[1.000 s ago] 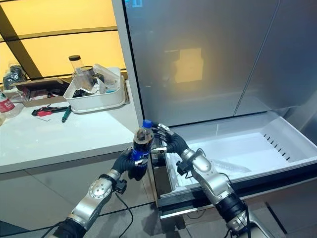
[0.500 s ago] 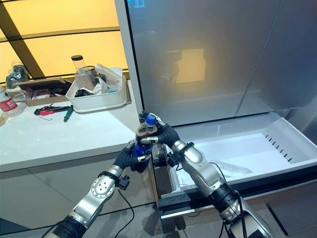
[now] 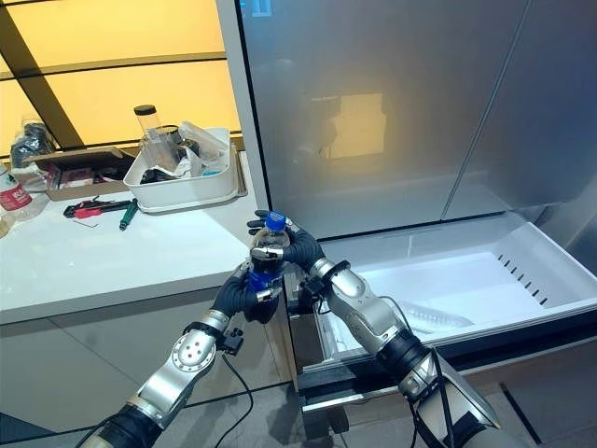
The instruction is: Take the drinks into the refrigerator
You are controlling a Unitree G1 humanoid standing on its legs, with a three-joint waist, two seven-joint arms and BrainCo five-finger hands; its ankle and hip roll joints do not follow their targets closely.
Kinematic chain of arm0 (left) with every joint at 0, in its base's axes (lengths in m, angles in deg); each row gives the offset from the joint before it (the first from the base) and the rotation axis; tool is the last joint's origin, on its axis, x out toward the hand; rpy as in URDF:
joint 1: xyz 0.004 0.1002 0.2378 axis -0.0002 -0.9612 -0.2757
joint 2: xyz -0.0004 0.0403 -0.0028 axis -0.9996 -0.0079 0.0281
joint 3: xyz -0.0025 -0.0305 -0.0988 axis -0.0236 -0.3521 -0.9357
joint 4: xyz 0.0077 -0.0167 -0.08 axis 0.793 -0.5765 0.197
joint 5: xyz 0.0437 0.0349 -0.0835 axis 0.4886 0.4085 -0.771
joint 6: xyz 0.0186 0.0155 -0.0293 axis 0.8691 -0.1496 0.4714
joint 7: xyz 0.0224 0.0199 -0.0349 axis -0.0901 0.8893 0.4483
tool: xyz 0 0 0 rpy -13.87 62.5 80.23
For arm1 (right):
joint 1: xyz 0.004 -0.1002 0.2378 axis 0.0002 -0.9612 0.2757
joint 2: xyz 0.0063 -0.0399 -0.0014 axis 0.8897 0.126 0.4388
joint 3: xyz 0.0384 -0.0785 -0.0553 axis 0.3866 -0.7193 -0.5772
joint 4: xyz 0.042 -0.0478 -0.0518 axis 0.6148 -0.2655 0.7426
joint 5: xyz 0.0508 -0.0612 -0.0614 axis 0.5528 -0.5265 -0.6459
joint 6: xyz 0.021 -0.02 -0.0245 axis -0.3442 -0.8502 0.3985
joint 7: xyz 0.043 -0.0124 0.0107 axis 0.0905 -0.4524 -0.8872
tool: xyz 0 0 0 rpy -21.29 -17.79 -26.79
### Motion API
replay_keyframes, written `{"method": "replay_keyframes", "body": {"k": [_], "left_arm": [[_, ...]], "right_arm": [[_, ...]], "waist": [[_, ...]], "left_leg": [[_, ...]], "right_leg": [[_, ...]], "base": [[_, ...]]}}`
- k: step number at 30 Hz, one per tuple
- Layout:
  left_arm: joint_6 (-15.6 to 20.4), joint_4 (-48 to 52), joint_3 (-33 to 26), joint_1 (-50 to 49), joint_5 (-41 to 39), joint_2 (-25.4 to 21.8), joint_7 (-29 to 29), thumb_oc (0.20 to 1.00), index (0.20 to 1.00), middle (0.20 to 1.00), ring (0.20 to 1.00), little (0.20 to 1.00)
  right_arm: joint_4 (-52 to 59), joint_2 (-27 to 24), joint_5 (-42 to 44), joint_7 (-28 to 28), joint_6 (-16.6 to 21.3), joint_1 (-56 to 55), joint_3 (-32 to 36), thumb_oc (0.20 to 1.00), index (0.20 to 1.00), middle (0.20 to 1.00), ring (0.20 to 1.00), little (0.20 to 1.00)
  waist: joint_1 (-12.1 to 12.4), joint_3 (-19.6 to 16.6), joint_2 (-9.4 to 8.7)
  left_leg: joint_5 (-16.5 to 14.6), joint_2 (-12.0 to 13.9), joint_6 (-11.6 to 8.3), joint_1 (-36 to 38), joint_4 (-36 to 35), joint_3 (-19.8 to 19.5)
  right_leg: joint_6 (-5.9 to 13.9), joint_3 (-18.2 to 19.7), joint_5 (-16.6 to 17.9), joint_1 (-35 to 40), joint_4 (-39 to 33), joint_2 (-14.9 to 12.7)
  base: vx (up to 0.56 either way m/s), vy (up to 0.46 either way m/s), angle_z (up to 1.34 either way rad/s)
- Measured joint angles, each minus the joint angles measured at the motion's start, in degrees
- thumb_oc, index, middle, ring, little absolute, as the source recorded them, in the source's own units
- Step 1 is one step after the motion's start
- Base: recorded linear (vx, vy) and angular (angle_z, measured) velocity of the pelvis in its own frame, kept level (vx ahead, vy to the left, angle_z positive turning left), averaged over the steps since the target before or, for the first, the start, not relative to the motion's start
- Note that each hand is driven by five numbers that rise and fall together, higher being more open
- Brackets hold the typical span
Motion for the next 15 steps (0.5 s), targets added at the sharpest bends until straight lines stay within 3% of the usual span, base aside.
{"method": "replay_keyframes", "body": {"k": [12, 13, 14, 15], "left_arm": [[0.2, 0.1, -0.1, 0.0, -0.5, 2.0, 0.1, 0.2, 0.2, 0.2, 0.2, 0.2], [0.2, 0.1, -0.2, 0.1, -0.5, 2.3, 0.1, 0.2, 0.2, 0.2, 0.2, 0.2], [0.2, 0.2, -0.2, 0.1, -0.6, 2.4, 0.1, 0.2, 0.2, 0.2, 0.2, 0.2], [0.2, 0.4, -0.3, 0.1, -0.6, 2.4, 0.1, 0.2, 0.2, 0.2, 0.2, 0.2]], "right_arm": [[1.7, -1.6, -0.5, 0.9, 0.0, -0.3, 0.6, 0.2, 0.2, 0.2, 0.2, 0.2], [2.1, -2.0, -0.7, 0.9, 0.0, -0.3, 0.7, 0.9, 0.9, 0.9, 0.9, 0.9], [2.4, -2.4, -1.2, 0.9, 0.0, -0.3, 0.7, 1.0, 1.0, 1.0, 1.0, 1.0], [3.3, -3.1, -1.7, 0.8, -0.1, -0.4, 0.7, 1.0, 1.0, 1.0, 1.0, 1.0]], "waist": [[0.0, 0.0, -0.04], [0.0, 0.0, -0.03], [0.0, 0.0, -0.03], [0.0, 0.0, -0.03]], "left_leg": [[0.0, 0.0, 0.02, -0.2, 0.0, -0.1], [0.0, 0.0, 0.02, -0.2, 0.0, -0.1], [0.0, 0.0, 0.02, -0.2, 0.0, -0.1], [0.0, 0.0, 0.02, -0.2, 0.0, -0.1]], "right_leg": [[0.0, -0.3, 0.0, -0.1, 0.0, 0.0], [0.0, -0.3, 0.0, -0.1, 0.0, 0.0], [0.0, -0.3, 0.0, -0.1, 0.0, 0.0], [0.0, -0.3, 0.0, -0.1, 0.0, 0.0]], "base": [[0.0, 0.001, 0.01], [0.0, 0.0, 0.0], [0.0, 0.0, 0.0], [0.0, 0.0, 0.0]]}}
